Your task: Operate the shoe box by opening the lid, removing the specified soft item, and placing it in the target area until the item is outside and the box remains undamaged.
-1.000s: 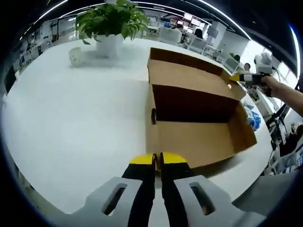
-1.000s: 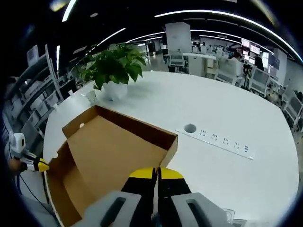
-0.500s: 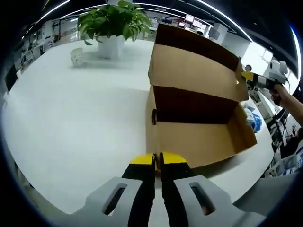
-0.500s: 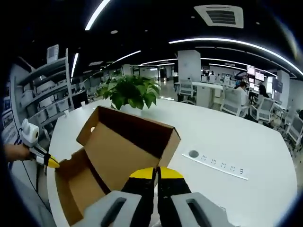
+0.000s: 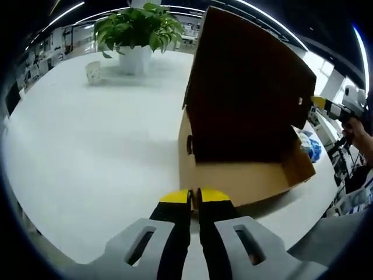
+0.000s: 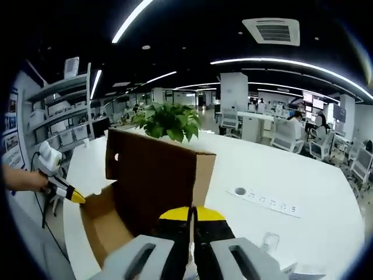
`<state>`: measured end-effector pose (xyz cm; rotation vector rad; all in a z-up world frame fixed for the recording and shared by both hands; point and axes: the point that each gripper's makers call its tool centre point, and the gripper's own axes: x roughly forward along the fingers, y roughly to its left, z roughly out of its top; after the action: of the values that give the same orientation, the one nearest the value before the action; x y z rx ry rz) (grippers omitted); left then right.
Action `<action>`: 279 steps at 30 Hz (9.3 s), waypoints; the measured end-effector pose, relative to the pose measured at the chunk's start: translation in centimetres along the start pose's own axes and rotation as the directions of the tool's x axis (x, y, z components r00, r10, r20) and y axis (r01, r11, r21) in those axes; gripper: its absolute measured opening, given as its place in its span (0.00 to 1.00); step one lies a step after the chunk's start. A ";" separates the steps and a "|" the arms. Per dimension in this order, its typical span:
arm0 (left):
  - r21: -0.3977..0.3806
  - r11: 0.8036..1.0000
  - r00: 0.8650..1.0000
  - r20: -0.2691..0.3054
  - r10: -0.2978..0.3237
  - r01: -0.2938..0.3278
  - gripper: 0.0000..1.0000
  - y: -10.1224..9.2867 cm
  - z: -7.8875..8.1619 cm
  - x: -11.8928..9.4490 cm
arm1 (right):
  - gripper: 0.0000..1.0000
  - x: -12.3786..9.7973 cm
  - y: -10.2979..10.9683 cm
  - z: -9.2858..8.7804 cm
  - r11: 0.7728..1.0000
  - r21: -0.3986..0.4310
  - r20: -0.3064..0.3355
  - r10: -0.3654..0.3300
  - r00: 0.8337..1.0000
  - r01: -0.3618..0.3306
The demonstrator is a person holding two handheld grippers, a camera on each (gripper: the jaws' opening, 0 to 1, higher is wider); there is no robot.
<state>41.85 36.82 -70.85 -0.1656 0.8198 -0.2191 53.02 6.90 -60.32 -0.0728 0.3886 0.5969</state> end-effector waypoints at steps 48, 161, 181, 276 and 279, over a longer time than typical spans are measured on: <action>0.308 0.947 0.979 0.142 -0.145 0.096 0.22 -3.0 2.3 -4.2 | 0.03 -5.7 6.9 -10.2 0.991 -0.058 -0.115 0.111 0.987 -0.119; 0.421 0.904 0.997 -0.016 -0.077 0.076 0.30 -1.1 4.4 6.2 | 0.33 2.1 4.9 -12.5 0.990 -0.090 -0.257 0.081 0.963 -0.107; 0.422 0.903 0.991 0.065 -0.117 0.079 0.51 -3.3 4.3 0.9 | 0.50 -3.6 4.1 -9.0 0.995 -0.098 -0.160 0.008 0.987 -0.024; 0.487 0.841 0.919 0.172 -0.355 0.234 0.99 -12.7 -1.7 -13.7 | 1.00 -27.0 4.9 -11.1 0.969 0.020 -0.081 -0.245 0.966 0.247; 0.485 0.842 0.920 0.169 -0.354 0.236 0.99 -12.6 -1.9 -13.8 | 1.00 -27.0 5.0 -11.3 0.969 0.026 -0.082 -0.242 0.967 0.245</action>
<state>29.70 28.06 -59.54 0.1259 0.4640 -0.6681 25.95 -5.44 -60.38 -0.1083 0.4591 0.3446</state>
